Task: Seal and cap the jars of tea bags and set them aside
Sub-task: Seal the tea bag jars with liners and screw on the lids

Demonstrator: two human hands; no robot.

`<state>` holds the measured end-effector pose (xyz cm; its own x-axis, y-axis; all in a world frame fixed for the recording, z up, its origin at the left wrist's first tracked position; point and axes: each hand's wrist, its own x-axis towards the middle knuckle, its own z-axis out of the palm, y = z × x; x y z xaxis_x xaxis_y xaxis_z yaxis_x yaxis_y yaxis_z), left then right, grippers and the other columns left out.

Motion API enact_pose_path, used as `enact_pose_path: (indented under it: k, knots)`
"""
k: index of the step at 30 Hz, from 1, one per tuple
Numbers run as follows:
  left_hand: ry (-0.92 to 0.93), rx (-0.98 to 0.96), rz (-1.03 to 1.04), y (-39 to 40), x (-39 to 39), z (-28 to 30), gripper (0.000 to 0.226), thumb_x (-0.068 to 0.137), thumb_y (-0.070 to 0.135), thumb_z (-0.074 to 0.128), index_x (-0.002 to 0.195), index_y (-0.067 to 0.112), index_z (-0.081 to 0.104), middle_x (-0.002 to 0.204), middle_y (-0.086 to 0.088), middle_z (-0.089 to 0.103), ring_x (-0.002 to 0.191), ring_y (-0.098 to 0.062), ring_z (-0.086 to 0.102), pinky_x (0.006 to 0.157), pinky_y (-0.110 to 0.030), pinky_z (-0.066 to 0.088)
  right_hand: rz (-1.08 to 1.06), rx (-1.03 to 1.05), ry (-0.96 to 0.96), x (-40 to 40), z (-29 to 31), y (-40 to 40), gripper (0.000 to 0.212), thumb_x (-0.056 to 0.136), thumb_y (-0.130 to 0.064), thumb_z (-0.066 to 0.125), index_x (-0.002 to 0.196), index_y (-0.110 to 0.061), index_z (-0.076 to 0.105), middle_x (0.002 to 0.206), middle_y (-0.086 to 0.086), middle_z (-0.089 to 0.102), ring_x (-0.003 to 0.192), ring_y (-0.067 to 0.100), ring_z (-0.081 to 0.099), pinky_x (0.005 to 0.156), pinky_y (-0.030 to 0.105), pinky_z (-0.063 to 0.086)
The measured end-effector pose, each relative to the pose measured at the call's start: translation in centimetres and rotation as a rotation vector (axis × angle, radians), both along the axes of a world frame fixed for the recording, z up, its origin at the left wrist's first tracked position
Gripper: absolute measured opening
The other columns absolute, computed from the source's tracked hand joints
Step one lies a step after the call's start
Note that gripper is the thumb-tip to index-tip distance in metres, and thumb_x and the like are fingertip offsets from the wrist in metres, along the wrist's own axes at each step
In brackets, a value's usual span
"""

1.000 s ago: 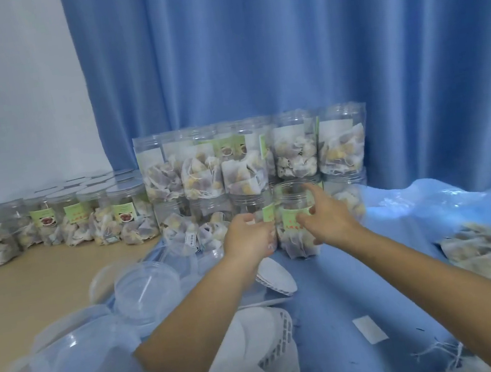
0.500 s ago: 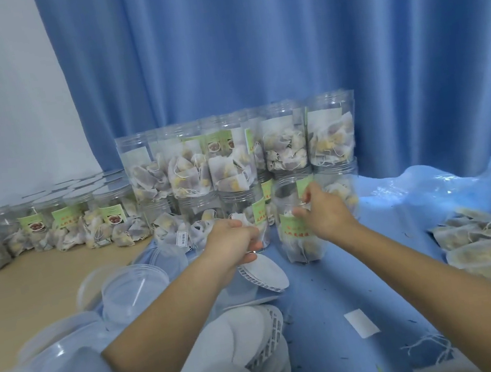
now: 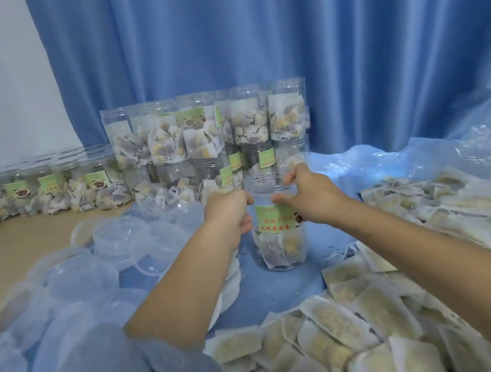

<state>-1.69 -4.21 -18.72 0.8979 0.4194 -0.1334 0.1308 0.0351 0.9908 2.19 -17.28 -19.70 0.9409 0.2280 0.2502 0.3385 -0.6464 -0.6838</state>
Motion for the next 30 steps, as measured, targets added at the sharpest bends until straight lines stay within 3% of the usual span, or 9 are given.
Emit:
enact_pose_path:
  k: [3,5,8,13,18,22,25,27,30]
  knots:
    - [-0.063,-0.071,0.082,-0.8,-1.5,-1.2,0.024,0.085,0.001,0.056,0.109,0.004,0.053,0.074,-0.006,0.047,0.075,-0.023,0.051,0.063,-0.03,0.049,0.025,0.017,-0.083,-1.4,-0.8,-0.3,0.052,0.083,-0.038,0.069,0.116,-0.018,0.034,0.102,0.0,0.047,0.077,0.014,0.05,0.051,0.018,0.033]
    - [-0.104,-0.153,0.099,-1.3,-2.5,-1.9,0.006,0.085,-0.001,0.054,0.089,0.004,0.052,0.069,-0.005,0.044,0.068,-0.021,0.046,0.06,-0.028,0.044,0.026,0.054,-0.107,-1.9,-1.4,-0.5,0.069,0.084,-0.037,0.069,0.135,-0.015,0.027,0.107,0.002,0.049,0.09,0.018,0.054,0.063,0.022,0.037]
    - [-0.167,-0.209,0.115,-2.0,-3.5,-3.3,0.024,0.085,-0.003,0.053,0.064,0.009,0.048,0.064,-0.005,0.047,0.063,-0.019,0.047,0.063,-0.029,0.044,-0.025,0.082,-0.091,-2.3,-2.4,-1.2,0.079,0.085,-0.031,0.067,0.143,-0.012,0.017,0.106,0.005,0.054,0.093,0.021,0.054,0.073,0.024,0.036]
    - [-0.199,-0.216,0.158,-2.3,-3.5,-5.6,0.022,0.081,-0.005,0.049,0.065,0.01,0.046,0.063,-0.006,0.047,0.064,-0.022,0.044,0.062,-0.03,0.041,-0.004,-0.236,0.057,-2.8,-3.9,-3.1,0.042,0.082,-0.032,0.066,0.119,-0.019,0.05,0.112,0.004,0.061,0.091,0.02,0.059,0.076,0.029,0.046]
    - [-0.185,-0.187,0.195,-2.0,-2.9,-7.3,0.018,0.083,0.002,0.055,0.097,0.013,0.055,0.088,-0.009,0.063,0.084,-0.024,0.06,0.088,-0.039,0.051,0.13,-0.742,0.057,-3.8,-5.1,-3.5,0.027,0.09,-0.028,0.053,0.113,-0.021,0.067,0.117,0.004,0.064,0.11,0.021,0.056,0.09,0.029,0.046]
    - [-0.204,-0.216,0.165,-1.8,-2.4,-7.5,0.013,0.085,0.002,0.058,0.091,0.013,0.056,0.07,-0.002,0.06,0.063,-0.014,0.056,0.07,-0.031,0.05,0.066,-1.003,-0.021,-4.3,-5.2,-3.1,0.018,0.08,-0.025,0.059,0.094,-0.017,0.068,0.09,0.003,0.06,0.093,0.023,0.054,0.061,0.025,0.041]
    - [-0.211,-0.228,0.162,-1.3,-2.3,-7.3,0.017,0.086,-0.001,0.057,0.081,0.016,0.057,0.068,-0.002,0.06,0.06,-0.013,0.054,0.065,-0.028,0.049,0.042,-1.1,0.007,-4.6,-5.0,-2.7,0.01,0.075,-0.023,0.066,0.075,-0.016,0.059,0.07,0.0,0.046,0.074,0.019,0.048,0.048,0.022,0.03]
    - [-0.215,-0.231,0.159,-1.1,-2.3,-7.2,0.02,0.086,-0.002,0.054,0.078,0.016,0.056,0.068,-0.001,0.06,0.06,-0.013,0.054,0.061,-0.025,0.047,0.04,-1.12,-0.019,-4.8,-4.7,-2.4,0.007,0.08,-0.02,0.064,0.079,-0.016,0.058,0.075,0.002,0.049,0.071,0.019,0.048,0.052,0.023,0.034]
    - [-0.226,-0.254,0.147,-0.9,-2.5,-6.8,0.017,0.087,-0.005,0.05,0.086,0.012,0.056,0.072,-0.001,0.059,0.062,-0.012,0.053,0.057,-0.021,0.045,0.065,-0.957,-0.14,-4.6,-5.0,-2.1,0.015,0.087,-0.019,0.055,0.097,-0.014,0.065,0.097,0.008,0.056,0.095,0.025,0.055,0.067,0.028,0.038]
